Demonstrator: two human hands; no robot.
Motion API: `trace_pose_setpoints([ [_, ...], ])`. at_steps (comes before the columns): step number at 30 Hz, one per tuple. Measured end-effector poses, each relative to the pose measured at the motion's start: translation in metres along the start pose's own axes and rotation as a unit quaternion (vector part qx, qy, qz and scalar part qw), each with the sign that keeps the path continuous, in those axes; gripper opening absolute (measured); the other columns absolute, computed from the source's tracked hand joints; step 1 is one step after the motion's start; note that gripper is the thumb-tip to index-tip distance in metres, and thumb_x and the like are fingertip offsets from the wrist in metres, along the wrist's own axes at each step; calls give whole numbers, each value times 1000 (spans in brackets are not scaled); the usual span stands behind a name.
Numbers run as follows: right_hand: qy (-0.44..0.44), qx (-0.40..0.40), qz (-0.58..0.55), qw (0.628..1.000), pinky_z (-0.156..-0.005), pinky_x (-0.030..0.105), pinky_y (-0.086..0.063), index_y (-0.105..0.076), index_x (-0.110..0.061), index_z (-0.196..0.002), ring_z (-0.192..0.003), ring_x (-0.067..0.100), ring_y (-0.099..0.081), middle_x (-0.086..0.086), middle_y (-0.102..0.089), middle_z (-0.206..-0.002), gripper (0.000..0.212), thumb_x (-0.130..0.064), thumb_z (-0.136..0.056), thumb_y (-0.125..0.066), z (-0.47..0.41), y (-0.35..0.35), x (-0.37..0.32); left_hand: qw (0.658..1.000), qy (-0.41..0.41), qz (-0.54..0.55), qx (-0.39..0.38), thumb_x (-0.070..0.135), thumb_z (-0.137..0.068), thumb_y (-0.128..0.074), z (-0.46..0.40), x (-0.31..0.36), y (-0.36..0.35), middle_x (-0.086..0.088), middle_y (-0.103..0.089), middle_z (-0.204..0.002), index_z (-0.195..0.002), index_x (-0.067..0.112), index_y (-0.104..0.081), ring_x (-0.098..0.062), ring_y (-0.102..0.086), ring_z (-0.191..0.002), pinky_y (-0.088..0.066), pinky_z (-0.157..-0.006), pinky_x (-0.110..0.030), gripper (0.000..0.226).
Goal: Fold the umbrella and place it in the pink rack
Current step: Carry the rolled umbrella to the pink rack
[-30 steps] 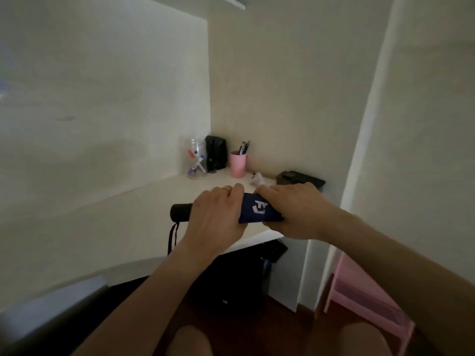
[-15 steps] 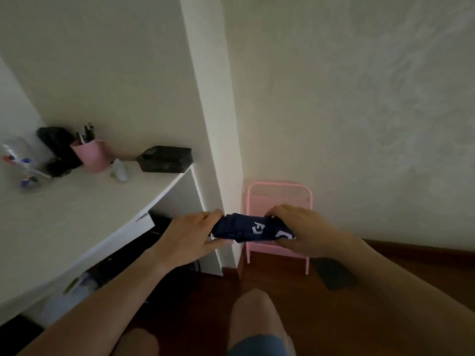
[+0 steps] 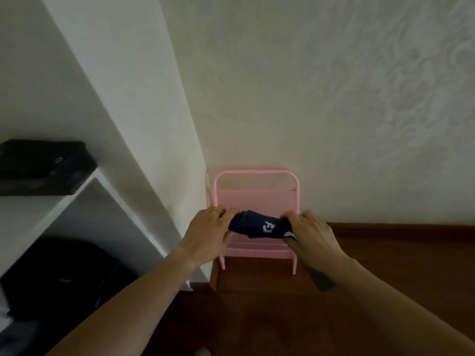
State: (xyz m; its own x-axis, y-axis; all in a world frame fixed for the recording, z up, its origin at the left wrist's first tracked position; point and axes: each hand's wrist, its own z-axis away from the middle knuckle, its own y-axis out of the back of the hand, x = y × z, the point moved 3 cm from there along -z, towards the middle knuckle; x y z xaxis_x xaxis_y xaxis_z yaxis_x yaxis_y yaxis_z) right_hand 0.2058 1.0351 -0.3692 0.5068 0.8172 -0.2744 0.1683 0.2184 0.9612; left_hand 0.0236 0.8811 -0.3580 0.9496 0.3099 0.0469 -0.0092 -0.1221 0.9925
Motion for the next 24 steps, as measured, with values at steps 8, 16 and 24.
trace_pose_setpoints([
  [8,-35,-40,6,999,-89,40,-55,-57,-28,-120,-101,17,-61,-4,-62,-112,33,-22,-89,-68,-189,-127,85,979,81,172,-80,15,-91,-66,-161,-92,-175,-1,-69,-118,-129,25,-59,-23,-65,-105,-56,-85,-39,41],
  [16,-49,-111,-92,988,-92,34,-54,-65,-23,-121,-98,14,-63,-3,-69,-115,31,-25,-90,-70,-245,-241,144,953,104,241,-154,7,-95,-55,-208,-128,-313,-2,-67,-128,-132,20,-62,-23,-62,-117,-51,-99,-35,40],
  [24,-17,-157,-30,987,-89,38,-54,-63,-24,-124,-93,14,-62,-3,-69,-110,34,-42,-102,-44,-230,-265,143,962,74,234,-118,37,-102,-49,-188,-118,-327,12,-69,-117,-121,31,-67,-9,-63,-105,-53,-93,-34,27],
])
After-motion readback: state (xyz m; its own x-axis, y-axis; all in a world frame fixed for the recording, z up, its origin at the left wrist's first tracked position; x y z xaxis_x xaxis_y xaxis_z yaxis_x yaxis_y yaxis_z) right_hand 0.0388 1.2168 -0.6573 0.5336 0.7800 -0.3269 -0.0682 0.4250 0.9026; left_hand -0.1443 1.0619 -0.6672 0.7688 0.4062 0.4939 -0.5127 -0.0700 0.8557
